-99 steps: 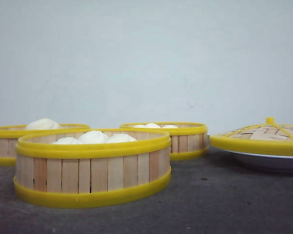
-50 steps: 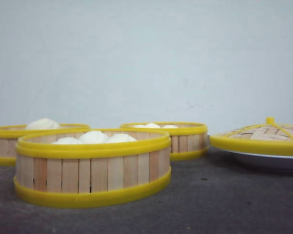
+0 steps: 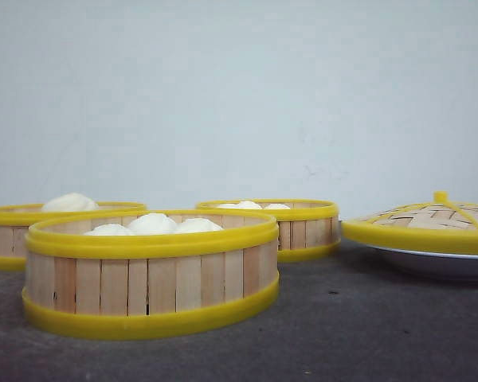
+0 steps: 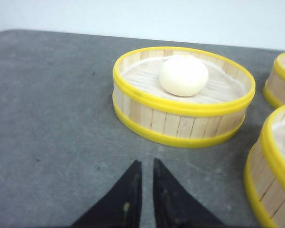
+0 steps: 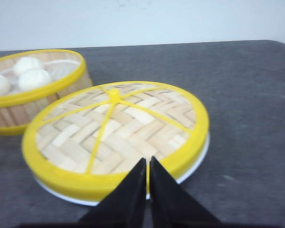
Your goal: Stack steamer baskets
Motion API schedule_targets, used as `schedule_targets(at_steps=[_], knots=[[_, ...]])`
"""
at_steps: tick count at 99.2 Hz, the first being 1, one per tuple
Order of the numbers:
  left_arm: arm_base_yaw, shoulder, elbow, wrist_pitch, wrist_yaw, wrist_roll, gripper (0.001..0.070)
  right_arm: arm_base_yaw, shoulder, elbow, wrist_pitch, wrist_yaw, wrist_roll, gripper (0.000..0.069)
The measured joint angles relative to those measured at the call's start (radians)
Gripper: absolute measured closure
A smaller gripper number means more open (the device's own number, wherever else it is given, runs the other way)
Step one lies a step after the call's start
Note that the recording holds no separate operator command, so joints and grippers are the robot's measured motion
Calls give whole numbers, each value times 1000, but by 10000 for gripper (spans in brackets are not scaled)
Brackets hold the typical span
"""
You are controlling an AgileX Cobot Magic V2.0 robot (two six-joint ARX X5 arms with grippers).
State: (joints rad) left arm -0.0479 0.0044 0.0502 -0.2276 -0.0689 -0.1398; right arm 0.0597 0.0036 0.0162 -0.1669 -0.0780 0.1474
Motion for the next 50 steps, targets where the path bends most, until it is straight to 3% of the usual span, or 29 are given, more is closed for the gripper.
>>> schedule_targets(at_steps=[14, 25, 39, 50], knots=[[0, 2, 24, -36, 62, -116, 695, 0, 3, 44, -24, -54, 89, 685], [0, 29, 131, -62, 92, -192, 695, 0, 26, 163, -49, -70, 156, 685], [0, 108, 320, -121, 94, -216, 695, 0, 130, 359, -143, -80, 174, 685], [0, 217, 460, -226, 95, -188, 695, 0, 257, 517, -275, -80, 143, 685]])
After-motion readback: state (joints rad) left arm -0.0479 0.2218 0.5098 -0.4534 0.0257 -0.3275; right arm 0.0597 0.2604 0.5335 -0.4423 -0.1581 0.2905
